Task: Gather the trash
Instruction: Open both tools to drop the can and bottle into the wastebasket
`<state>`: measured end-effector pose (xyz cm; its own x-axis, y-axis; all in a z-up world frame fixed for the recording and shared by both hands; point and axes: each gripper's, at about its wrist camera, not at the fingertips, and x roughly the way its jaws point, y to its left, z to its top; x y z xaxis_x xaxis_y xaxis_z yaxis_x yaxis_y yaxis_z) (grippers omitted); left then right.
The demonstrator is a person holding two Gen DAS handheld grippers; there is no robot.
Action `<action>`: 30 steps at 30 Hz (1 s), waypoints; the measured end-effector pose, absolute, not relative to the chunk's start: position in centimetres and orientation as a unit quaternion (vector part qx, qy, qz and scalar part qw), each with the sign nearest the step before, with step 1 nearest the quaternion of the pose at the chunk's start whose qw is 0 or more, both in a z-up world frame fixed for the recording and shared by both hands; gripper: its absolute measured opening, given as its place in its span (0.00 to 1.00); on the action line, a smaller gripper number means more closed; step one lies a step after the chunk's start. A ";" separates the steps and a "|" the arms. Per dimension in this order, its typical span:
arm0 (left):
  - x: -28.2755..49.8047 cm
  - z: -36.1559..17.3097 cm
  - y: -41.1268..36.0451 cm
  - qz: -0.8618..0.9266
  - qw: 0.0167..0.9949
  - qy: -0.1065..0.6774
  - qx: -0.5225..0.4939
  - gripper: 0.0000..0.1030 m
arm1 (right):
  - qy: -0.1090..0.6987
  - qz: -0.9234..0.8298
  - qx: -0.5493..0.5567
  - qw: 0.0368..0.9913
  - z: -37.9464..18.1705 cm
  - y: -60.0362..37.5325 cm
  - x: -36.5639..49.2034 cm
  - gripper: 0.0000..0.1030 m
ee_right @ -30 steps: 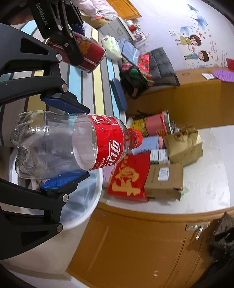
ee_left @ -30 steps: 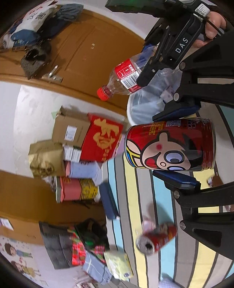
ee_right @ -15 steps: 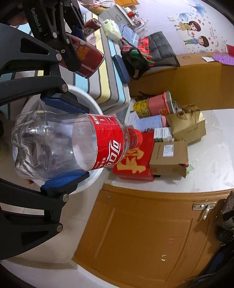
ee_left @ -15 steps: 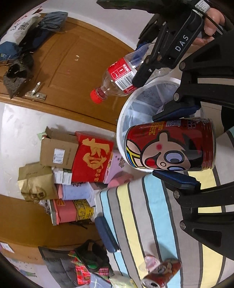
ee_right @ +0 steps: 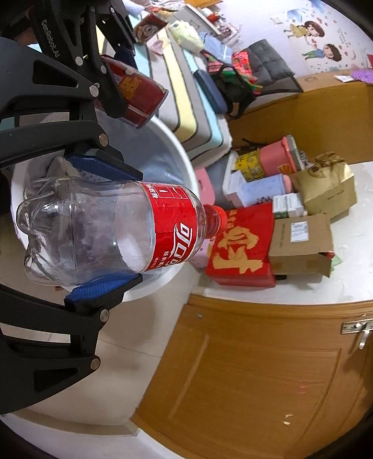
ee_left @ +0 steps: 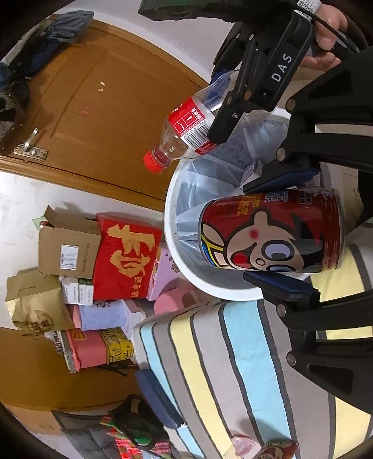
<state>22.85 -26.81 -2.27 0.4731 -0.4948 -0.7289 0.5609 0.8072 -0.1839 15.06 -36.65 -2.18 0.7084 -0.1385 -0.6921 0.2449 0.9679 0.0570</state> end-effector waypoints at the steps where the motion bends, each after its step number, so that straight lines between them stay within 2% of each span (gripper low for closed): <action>1: 23.1 -2.6 -27.0 -0.308 0.855 0.415 0.039 0.51 | 0.372 -0.102 0.072 0.920 -2.4 -36.8 15.3 0.62; 5: 23.4 -3.0 -27.3 -0.302 0.857 0.415 0.042 0.52 | 0.389 -0.098 0.077 0.913 -3.1 -37.2 15.9 0.62; 8: 23.7 -3.1 -27.1 -0.293 0.860 0.415 0.039 0.59 | 0.398 -0.100 0.074 0.909 -3.5 -37.5 16.2 0.62; 30: 21.0 0.1 -22.8 -0.285 0.877 0.386 0.019 0.59 | 0.352 -0.103 0.081 0.927 -0.9 -36.0 14.3 0.63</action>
<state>20.96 -22.84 0.10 0.5392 -0.4860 -0.6878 0.5151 0.8364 -0.1873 14.29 -35.98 -0.92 0.7311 -0.1349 -0.6688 0.2484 0.9656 0.0767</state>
